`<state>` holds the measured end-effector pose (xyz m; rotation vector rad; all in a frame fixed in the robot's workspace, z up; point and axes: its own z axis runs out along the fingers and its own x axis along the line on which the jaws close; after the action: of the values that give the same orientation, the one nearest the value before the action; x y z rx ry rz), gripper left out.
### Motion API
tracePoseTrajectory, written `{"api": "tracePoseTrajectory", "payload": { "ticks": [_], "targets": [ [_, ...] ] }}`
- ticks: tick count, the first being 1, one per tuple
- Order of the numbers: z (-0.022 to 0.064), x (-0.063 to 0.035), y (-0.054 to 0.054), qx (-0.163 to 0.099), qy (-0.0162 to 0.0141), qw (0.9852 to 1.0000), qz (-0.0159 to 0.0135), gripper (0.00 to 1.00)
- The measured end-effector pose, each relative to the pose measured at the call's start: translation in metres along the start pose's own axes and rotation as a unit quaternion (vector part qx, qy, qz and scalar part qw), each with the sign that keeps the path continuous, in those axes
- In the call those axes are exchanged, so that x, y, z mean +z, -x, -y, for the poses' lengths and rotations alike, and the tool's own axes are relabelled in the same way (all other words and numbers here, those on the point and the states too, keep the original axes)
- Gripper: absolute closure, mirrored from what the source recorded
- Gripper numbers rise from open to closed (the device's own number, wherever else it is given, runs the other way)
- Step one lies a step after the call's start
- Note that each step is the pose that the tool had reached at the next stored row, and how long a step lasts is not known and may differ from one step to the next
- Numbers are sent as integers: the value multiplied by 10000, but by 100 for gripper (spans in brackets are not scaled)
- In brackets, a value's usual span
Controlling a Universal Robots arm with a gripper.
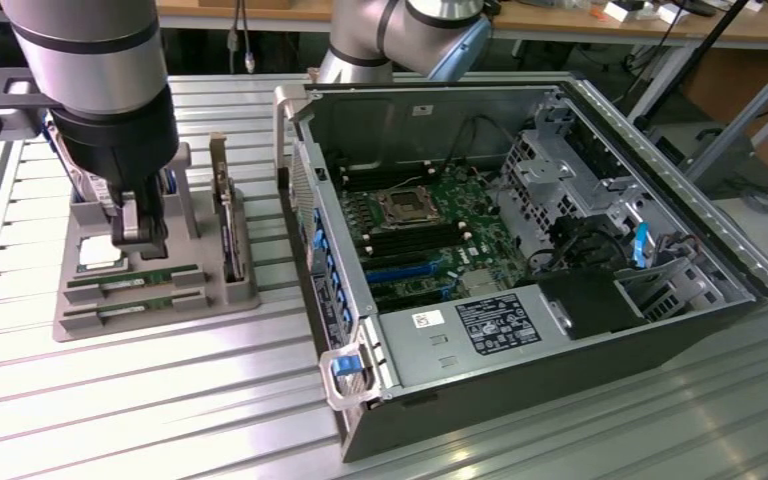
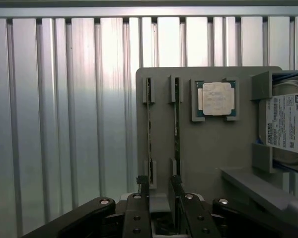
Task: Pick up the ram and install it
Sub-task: 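Pick up the ram and move it above insertion slot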
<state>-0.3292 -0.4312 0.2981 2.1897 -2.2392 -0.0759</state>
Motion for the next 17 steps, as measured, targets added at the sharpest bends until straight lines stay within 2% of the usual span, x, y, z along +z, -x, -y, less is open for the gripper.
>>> {"api": "tracePoseTrajectory", "payload": {
  "ticks": [17],
  "targets": [
    [-50, 103, -4, 0, 0, 10000, 0, 70]
  ]
}}
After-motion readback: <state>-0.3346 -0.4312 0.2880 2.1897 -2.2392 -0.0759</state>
